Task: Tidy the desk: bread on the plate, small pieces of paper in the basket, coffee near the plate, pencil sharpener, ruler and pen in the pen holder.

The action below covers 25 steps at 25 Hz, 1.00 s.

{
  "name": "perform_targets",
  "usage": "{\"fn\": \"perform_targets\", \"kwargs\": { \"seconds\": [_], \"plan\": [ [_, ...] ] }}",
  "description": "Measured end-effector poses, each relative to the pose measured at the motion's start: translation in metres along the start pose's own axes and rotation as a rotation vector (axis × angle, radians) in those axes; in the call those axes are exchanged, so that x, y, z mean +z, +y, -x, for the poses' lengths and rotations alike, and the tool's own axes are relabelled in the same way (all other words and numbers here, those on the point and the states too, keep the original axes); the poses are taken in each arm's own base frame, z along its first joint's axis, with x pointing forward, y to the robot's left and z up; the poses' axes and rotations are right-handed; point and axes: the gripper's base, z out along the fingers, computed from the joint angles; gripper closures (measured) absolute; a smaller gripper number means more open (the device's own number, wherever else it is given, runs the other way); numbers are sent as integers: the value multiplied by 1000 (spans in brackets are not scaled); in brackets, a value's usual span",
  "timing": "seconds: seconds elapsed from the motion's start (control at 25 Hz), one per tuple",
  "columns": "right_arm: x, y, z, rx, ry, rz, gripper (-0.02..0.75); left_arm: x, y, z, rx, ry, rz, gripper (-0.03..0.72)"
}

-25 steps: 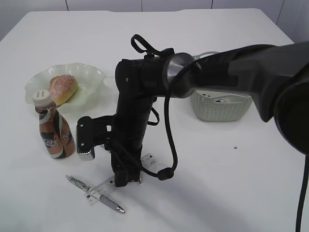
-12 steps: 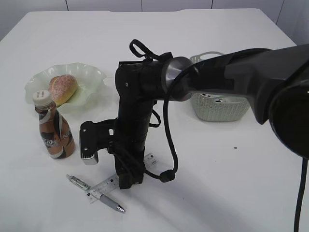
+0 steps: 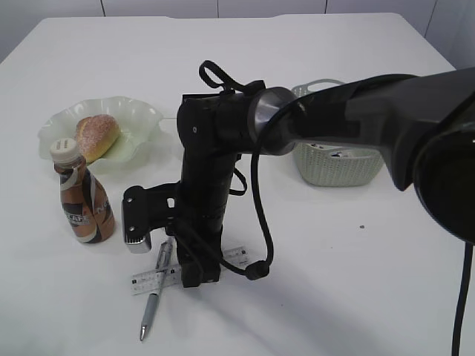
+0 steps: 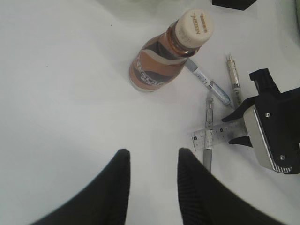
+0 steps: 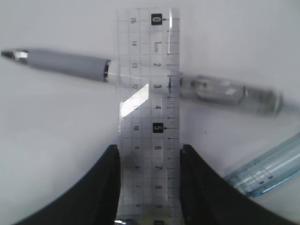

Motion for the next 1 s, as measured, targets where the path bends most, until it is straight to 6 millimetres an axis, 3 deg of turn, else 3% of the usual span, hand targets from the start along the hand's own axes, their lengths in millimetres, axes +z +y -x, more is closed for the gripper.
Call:
{"fn": "perform_targets", "kwargs": {
  "seconds": [0.2,0.52,0.76,1.0],
  "plan": [
    [-3,-2,2,-5,-2,-4,461,0,0,0,0,-1,0,433],
    [-37,-12,7,12,-72,-43,461,0,0,0,2,-1,3,433],
    [-103,-22,-22,139,-236,-115,461,0,1,0,5,-1,6,433],
    [-185,-29,-77,239,-498,-262,461,0,0,-1,7,6,5,433]
  ]
}}
